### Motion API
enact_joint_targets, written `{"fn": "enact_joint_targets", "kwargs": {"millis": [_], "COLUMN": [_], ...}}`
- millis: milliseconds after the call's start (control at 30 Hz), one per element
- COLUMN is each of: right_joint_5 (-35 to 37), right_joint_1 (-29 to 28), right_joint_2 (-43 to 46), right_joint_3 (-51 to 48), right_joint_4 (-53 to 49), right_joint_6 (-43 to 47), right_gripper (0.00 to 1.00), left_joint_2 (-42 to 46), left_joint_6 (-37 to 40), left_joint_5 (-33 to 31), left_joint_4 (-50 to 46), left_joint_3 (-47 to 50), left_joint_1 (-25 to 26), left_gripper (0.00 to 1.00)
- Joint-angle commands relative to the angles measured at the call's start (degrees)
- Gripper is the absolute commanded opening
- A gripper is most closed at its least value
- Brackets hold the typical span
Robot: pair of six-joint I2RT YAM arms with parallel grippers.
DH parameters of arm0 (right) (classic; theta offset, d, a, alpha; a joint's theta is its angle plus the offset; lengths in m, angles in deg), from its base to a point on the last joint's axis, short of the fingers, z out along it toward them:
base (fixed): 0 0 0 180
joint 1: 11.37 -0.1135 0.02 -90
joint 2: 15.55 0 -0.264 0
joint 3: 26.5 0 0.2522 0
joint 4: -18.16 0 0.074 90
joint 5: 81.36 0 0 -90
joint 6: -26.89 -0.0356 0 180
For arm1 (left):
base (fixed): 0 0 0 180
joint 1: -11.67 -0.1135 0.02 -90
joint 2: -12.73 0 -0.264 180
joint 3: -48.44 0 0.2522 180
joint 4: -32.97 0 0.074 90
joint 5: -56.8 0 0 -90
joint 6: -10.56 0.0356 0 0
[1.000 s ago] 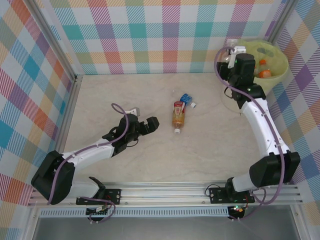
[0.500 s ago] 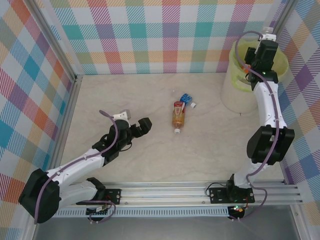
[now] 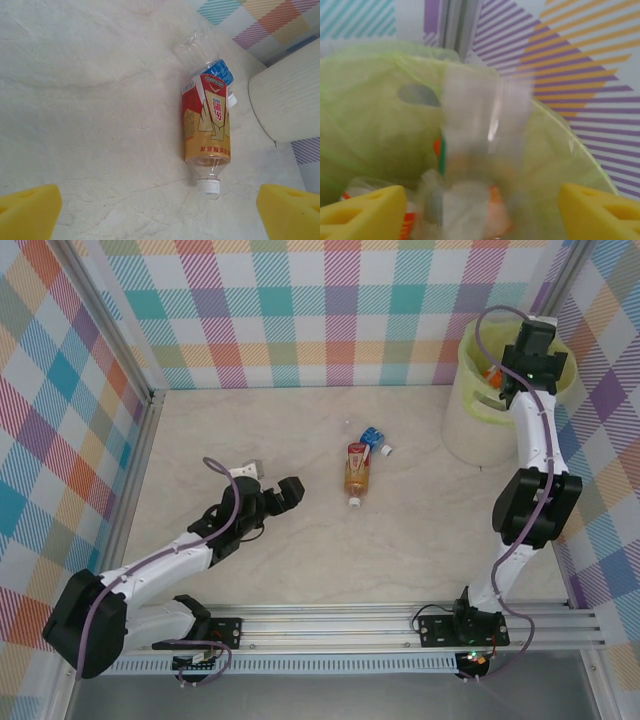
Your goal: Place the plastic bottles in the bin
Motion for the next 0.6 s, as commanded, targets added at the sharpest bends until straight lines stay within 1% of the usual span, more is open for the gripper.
{"fn": "enact_joint_targets", "kwargs": {"millis": [0,100,300,400,500,567], "right_joint_5": [4.3,3.5,-4.9,-11.2,-20.1,-24.3], "right_joint_1": [-0.1,-0.2,-1.7,-2.8,-4.6,-6.5], "right_joint_2": [1.1,3.2,10.4,13.6,16.8,18.6], "right_joint_3": [3.1,2.1,-3.1,-4.8,-7.7,-9.9], "right_joint_4": [-2.3,-2.3,-1.3,-2.8,-3.3,-3.3], "right_joint_6": [0.0,-1.0,-4.2,-5.7,-6.3,-7.1], "right_gripper": [0.86,0.89,0.95,0.99,1.0,1.0], "left_joint_2": [-2.0,-4.3,-9.8,-13.7,-16.6,-17.8], "left_joint_6": [1.4,1.5,1.2,0.7,0.0,-0.6], "left_joint_5": [2.6,4.0,7.6,9.0,10.2,10.8], "left_joint_4": [0.5,0.0,-2.8,-5.6,-8.0,-8.2], "left_joint_3": [-3.0,-4.6,-8.7,-11.6,-14.1,-14.8], "left_joint_1": [-0.3,-0.2,-0.2,-0.3,-0.2,-0.2], "left_gripper": [1.0,1.0,1.0,1.0,1.0,1.0]}}
